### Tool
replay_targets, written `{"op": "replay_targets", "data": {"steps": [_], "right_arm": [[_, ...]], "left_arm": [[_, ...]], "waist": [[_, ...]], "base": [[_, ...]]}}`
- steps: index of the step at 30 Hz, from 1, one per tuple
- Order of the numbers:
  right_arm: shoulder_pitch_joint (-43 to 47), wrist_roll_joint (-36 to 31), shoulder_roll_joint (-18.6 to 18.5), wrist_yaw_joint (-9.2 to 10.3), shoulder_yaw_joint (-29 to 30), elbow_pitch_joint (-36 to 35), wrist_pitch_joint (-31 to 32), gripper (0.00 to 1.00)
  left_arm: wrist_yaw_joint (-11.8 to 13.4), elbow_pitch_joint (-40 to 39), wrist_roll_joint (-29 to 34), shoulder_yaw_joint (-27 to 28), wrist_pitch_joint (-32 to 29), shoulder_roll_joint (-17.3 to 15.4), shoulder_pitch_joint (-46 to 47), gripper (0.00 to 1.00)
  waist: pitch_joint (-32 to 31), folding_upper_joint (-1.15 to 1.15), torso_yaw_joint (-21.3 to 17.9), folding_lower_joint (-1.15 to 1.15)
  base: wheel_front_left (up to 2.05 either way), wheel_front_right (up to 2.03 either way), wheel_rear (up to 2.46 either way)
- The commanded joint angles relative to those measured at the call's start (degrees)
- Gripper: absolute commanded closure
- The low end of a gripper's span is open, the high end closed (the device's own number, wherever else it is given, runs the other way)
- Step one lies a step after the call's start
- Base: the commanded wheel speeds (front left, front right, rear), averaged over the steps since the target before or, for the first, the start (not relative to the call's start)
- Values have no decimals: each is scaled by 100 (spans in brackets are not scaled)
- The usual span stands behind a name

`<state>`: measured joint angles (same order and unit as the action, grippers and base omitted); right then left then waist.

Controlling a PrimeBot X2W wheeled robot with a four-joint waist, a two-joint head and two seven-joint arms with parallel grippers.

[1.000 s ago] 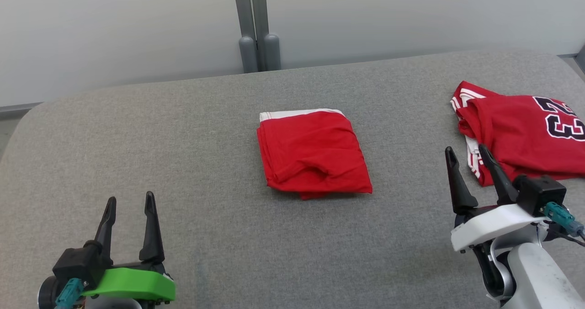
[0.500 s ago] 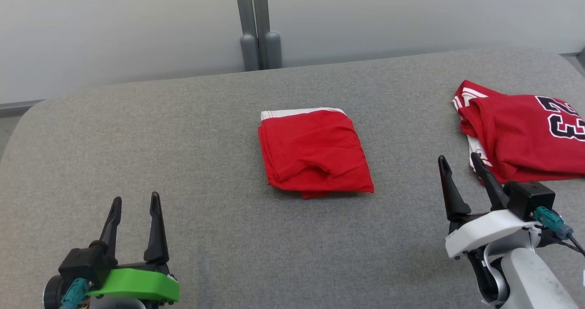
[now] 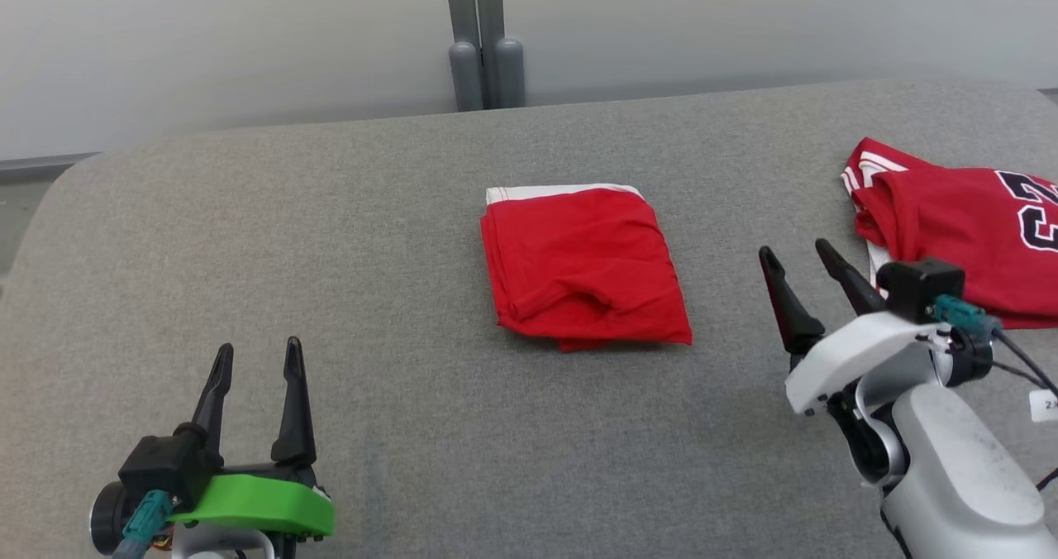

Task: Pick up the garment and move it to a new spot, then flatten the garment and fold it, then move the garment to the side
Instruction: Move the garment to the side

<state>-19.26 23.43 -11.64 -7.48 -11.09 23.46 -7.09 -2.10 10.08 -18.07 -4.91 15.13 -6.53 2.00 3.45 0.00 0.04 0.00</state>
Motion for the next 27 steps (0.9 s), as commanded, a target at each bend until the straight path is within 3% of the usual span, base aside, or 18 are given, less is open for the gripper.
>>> {"op": "replay_targets", "data": {"steps": [1,19,27], "right_arm": [[-205,25,-80,-3,-11,110,100,0],[-2043,1583,-427,-3,-589,2083,2018,0],[-2247,2174,-441,-3,-809,2599,2372,0]], "left_arm": [[-36,34,33,9,-3,14,94,0],[-188,192,127,-51,-3,236,466,0],[-240,230,169,-20,-3,303,601,0]], "waist": [[69,0,94,0],[734,0,1156,0],[913,0,1422,0]], "base": [[0,0,0],[0,0,0],[0,0,0]]}}
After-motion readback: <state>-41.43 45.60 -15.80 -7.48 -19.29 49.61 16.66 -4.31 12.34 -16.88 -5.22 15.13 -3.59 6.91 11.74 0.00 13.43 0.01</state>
